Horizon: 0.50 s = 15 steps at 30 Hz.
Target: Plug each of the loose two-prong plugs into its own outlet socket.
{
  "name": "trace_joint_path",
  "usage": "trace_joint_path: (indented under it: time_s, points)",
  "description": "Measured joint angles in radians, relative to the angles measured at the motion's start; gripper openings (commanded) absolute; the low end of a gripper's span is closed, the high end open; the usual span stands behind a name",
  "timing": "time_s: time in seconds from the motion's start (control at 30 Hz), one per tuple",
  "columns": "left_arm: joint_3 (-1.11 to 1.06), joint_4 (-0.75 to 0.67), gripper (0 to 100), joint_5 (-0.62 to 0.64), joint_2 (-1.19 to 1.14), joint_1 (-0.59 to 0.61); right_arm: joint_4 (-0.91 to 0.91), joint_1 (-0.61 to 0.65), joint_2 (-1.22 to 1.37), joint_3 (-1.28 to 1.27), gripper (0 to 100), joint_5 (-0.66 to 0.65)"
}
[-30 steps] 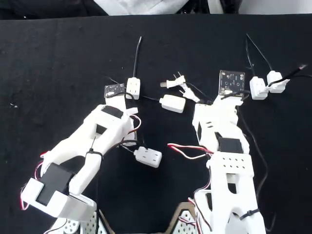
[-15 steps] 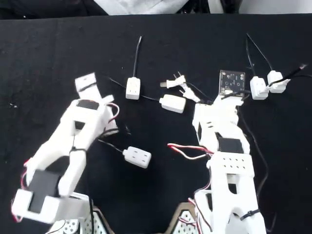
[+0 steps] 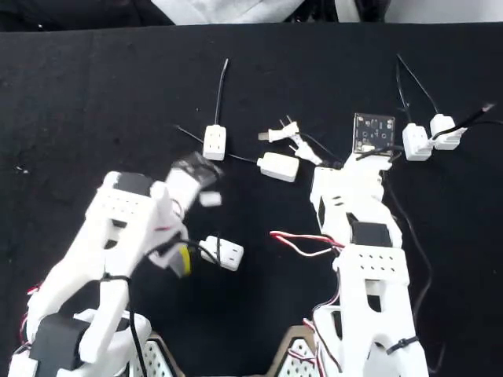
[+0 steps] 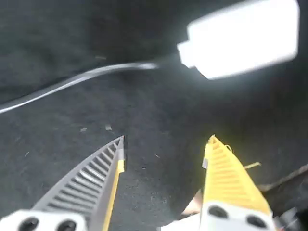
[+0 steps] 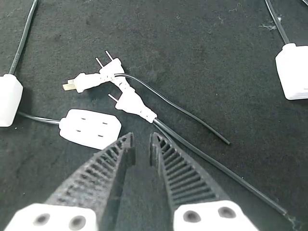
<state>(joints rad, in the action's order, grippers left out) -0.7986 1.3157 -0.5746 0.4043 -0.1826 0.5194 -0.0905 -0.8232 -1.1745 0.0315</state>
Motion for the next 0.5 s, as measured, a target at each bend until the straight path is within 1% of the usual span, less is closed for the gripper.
trace_joint_path:
  time_s: [0.17,0.27,0.33,0.4,0.5]
  points:
    - [-0.048,-0.086,27,-0.115,0.000,-0.172,0.000,-0.104,0.000,0.002,5.3,0.002]
    - [-0.049,-0.133,27,-0.140,0.000,-0.249,0.000,-0.118,0.000,0.003,5.3,0.002]
    - [-0.049,-0.187,27,-0.135,0.000,-0.259,0.000,-0.124,0.000,0.003,5.3,0.000]
    - [-0.058,-0.261,27,-0.094,0.000,-0.250,0.000,-0.132,0.000,0.003,5.3,0.002]
    - [-0.066,-0.362,31,-0.032,-0.021,-0.241,0.000,-0.149,0.000,0.003,5.3,0.002]
